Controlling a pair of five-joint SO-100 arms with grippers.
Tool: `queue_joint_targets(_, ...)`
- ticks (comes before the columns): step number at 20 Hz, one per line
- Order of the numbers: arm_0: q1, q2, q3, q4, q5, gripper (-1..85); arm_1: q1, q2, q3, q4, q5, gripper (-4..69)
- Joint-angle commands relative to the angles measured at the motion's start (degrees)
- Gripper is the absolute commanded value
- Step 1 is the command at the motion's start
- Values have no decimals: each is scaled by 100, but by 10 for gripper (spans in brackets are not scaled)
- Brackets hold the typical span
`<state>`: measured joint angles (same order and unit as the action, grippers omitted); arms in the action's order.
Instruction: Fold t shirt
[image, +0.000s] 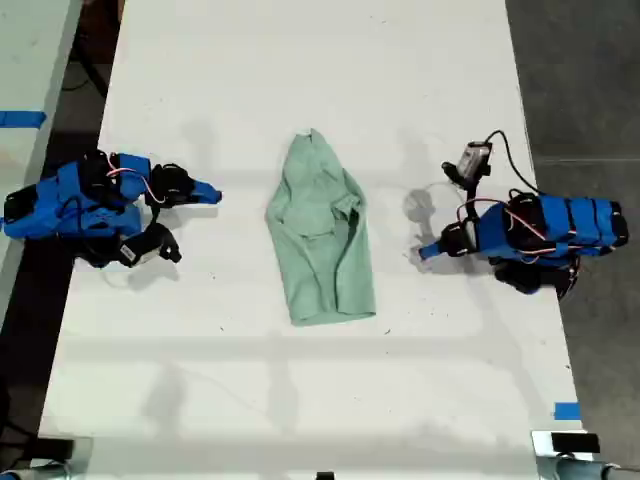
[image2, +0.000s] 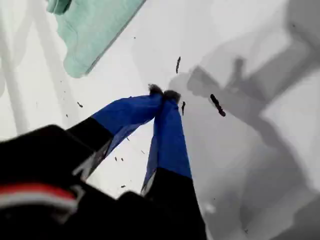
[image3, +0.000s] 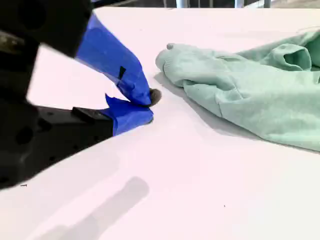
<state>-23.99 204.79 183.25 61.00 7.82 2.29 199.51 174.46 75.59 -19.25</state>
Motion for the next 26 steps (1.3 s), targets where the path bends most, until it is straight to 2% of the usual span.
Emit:
queue_joint_targets(1,-70,44,79,9,44,-1,-44,70,396,0,0,-2)
queue_joint_targets(9,-53,44,79,9,0,-1,-44,70,396,0,-9,-2)
queue_joint_targets(12,598,9,44,44,-1169,-2,-44,70,396,0,-9,-2)
queue_joint_targets(13,993,-167,-44,-211,-1617,-2,-18,70,396,0,-9,-2)
queue_joint_targets(15,1600,-1055,-563,-325,-2452,-2,18,70,396,0,-26,-2)
queue_joint_targets(18,2329,-2997,-1934,-598,-3067,-2,0,70,396,0,18,-2)
queue_joint_targets(20,2883,-4896,-3243,-650,-3428,63,9,70,396,0,0,-2)
queue_joint_targets(21,3138,-6091,-4078,-571,-3498,98,9,70,396,0,0,-2)
queue_joint_targets(22,3270,-7392,-5071,-519,-3243,118,0,70,396,0,0,-2)
queue_joint_targets(23,3287,-8754,-6328,-114,-3059,149,-18,70,396,0,9,-2)
queue_joint_targets(25,3296,-10942,-8780,1222,-2988,201,-35,70,396,0,9,-2)
queue_joint_targets(26,3243,-11487,-9457,1485,-2804,216,-62,70,396,0,18,-2)
